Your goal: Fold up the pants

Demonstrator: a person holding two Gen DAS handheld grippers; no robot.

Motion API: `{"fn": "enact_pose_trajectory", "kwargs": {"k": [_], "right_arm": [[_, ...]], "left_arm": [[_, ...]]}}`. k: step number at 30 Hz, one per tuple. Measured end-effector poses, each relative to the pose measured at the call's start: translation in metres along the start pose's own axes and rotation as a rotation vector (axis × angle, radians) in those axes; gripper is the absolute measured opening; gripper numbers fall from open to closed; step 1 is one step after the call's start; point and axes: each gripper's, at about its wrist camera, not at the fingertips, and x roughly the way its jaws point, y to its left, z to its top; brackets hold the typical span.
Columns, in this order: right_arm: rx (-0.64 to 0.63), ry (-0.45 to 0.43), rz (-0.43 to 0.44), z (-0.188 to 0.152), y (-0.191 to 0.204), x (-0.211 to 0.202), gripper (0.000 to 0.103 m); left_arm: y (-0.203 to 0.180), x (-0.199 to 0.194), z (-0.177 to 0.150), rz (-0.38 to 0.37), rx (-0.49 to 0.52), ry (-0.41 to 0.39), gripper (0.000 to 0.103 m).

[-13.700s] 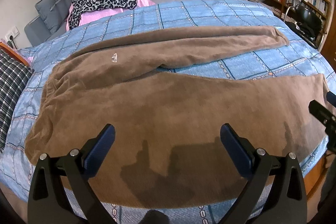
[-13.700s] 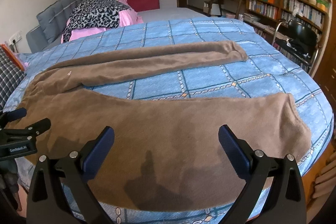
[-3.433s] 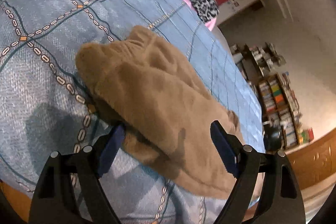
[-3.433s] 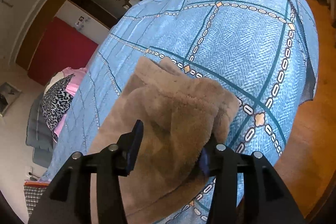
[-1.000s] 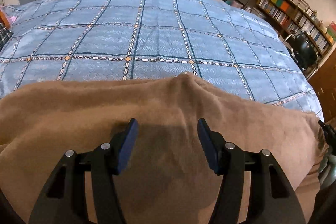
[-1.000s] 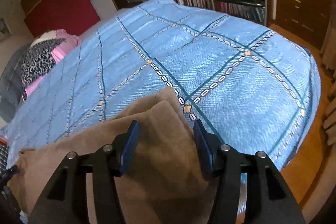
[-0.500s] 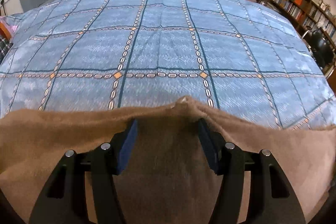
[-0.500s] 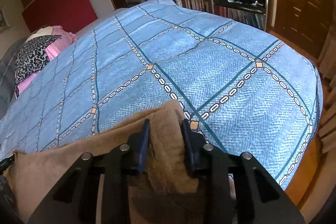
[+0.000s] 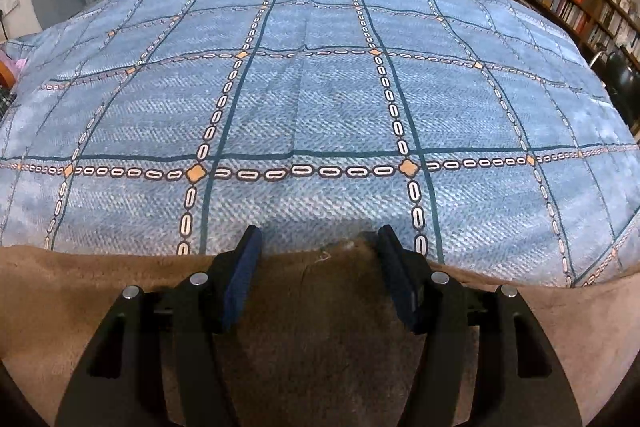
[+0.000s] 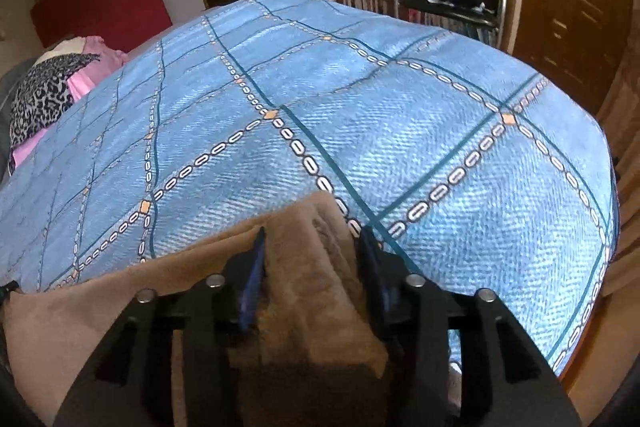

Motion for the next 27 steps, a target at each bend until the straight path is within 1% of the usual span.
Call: {"fn": "enact_pose_trajectory", "kwargs": {"k": [2,4,6,9,10,13,17,22,25,27], "right_arm": [[0.011,-0.009,0.01,0.001,-0.003,-0.007,0.046],[0.029,-0.033,0.026,0.0,-0.007,-0.02,0.049],[0.071,-0.059,0.046,-0.002,-0.016,-0.035,0.051],[0.145,-0.086,0.072,-0.01,-0.035,-0.056,0.057],[0.164,-0.091,0.073,-0.014,-0.041,-0.062,0.057],[0.212,-0.094,0.08,-0.028,-0.058,-0.078,0.057],[0.262,-0.076,0.115,-0.051,-0.075,-0.091,0.057],[0.286,-0.048,0.157,-0.075,-0.082,-0.095,0.057],[0.307,-0.025,0.192,-0.081,-0.08,-0.084,0.058],[0.324,-0.025,0.221,-0.084,-0.08,-0.077,0.06]], "left_arm": [[0.003,-0.004,0.0,-0.022,-0.011,0.001,0.062],[0.006,-0.012,-0.001,-0.042,-0.021,-0.004,0.062],[0.006,-0.025,-0.001,-0.049,-0.02,-0.027,0.062],[0.0,-0.047,-0.004,-0.055,0.017,-0.073,0.066],[-0.002,-0.053,-0.005,-0.059,0.027,-0.084,0.068],[-0.014,-0.074,-0.015,-0.083,0.071,-0.117,0.068],[-0.029,-0.098,-0.036,-0.143,0.107,-0.131,0.068],[-0.049,-0.117,-0.07,-0.206,0.134,-0.11,0.068],[-0.06,-0.121,-0.085,-0.228,0.151,-0.092,0.068],[-0.069,-0.124,-0.098,-0.237,0.175,-0.081,0.068]]}}
